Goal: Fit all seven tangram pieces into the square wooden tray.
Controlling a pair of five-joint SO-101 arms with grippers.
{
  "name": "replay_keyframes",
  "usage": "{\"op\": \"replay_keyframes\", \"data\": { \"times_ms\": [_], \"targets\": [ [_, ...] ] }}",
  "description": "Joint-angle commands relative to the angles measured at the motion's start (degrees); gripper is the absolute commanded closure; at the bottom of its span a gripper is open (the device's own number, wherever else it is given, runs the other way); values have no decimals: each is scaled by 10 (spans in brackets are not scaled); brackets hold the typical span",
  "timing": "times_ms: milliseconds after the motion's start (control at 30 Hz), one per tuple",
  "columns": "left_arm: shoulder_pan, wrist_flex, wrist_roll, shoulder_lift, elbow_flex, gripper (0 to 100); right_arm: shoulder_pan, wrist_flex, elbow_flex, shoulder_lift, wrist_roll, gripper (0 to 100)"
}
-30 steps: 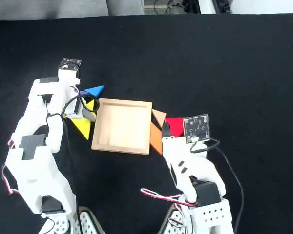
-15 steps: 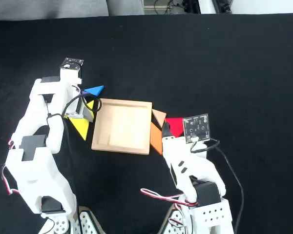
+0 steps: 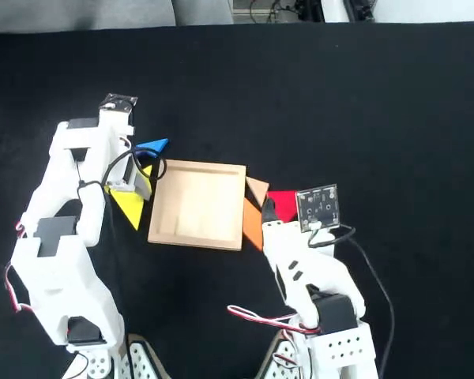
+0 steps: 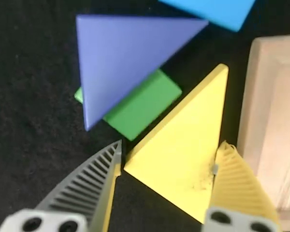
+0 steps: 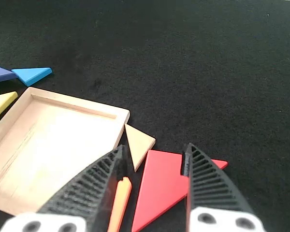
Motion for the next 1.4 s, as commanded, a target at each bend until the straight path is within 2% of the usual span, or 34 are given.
{"op": "replay_keyframes", "data": {
  "times_ms": [0,267,533,667,800,1000,1100,1267,1367],
  "targets": [
    [6,53,0,-8,-65,790,-8,2,-2,-48,6,802],
    [6,69,-4,-8,-85,790,-8,2,-2,-48,6,802],
    [25,193,-5,-8,-185,790,-5,1,-2,-48,6,804],
    [44,227,-12,-8,-218,790,-5,1,-2,-49,6,804],
    [74,245,-51,-8,-222,790,4,1,-2,-50,6,804],
    [135,261,-133,-25,-216,790,77,-29,-2,-50,-4,804],
    [161,258,-178,-42,-216,790,95,-36,-2,-49,-42,804],
    [195,257,-282,-51,-216,790,136,-53,-2,-48,-66,804],
    [198,220,-355,-37,-204,788,164,-65,-2,-49,-86,804]
  ]
}}
